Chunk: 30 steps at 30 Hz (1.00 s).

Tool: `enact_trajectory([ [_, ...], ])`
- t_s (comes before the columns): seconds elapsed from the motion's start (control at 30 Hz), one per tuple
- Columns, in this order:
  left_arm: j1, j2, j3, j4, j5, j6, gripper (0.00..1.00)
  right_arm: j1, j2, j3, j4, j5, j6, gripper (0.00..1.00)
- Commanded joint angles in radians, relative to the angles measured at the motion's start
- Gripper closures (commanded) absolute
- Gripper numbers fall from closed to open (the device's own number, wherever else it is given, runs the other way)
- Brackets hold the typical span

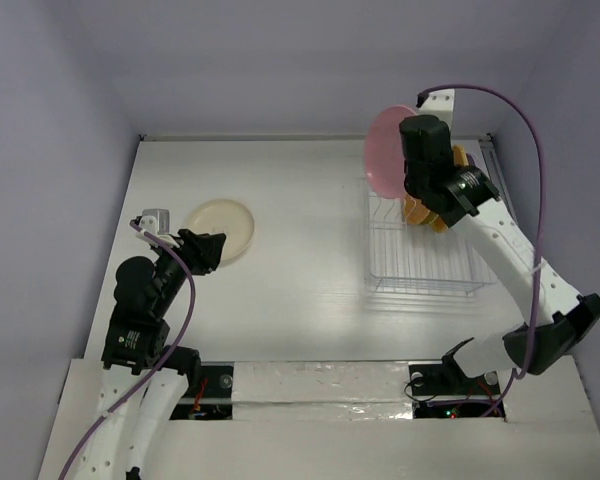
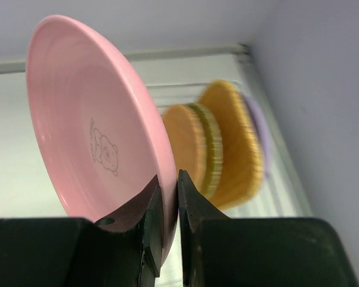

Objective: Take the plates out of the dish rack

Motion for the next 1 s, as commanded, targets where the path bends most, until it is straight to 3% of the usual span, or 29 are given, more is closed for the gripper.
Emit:
enact_trajectory([
  [0.0, 0.007, 0.004, 0.019, 0.049, 0.018, 0.001, 0.61, 0.104, -0.037, -0.003, 0.121, -0.171, 0.054, 1.00],
  [0.17, 0.016, 0.007, 0.019, 0.046, 0.010, 0.001, 0.61, 0.200, 0.094, -0.051, 0.363, -0.525, 0.185, 1.00],
  [0.37, 0.025, 0.010, 0.019, 0.044, 0.004, 0.001, 0.61, 0.245, 0.350, 0.044, 0.583, -0.749, 0.402, 1.00],
  [0.57, 0.025, 0.010, 0.018, 0.044, 0.004, 0.002, 0.61, 0.245, 0.609, 0.156, 0.693, -0.866, 0.605, 1.00],
  [0.77, 0.045, 0.007, 0.018, 0.049, 0.015, -0.001, 0.61, 0.276, 0.729, 0.191, 0.724, -0.911, 0.699, 0.98],
  [0.83, 0.045, 0.009, 0.016, 0.050, 0.018, -0.001, 0.61, 0.276, 0.756, 0.199, 0.732, -0.917, 0.711, 0.93],
  [0.97, 0.045, 0.009, 0.016, 0.052, 0.019, -0.001, 0.61, 0.299, 0.795, 0.256, 0.695, -0.939, 0.694, 0.75],
])
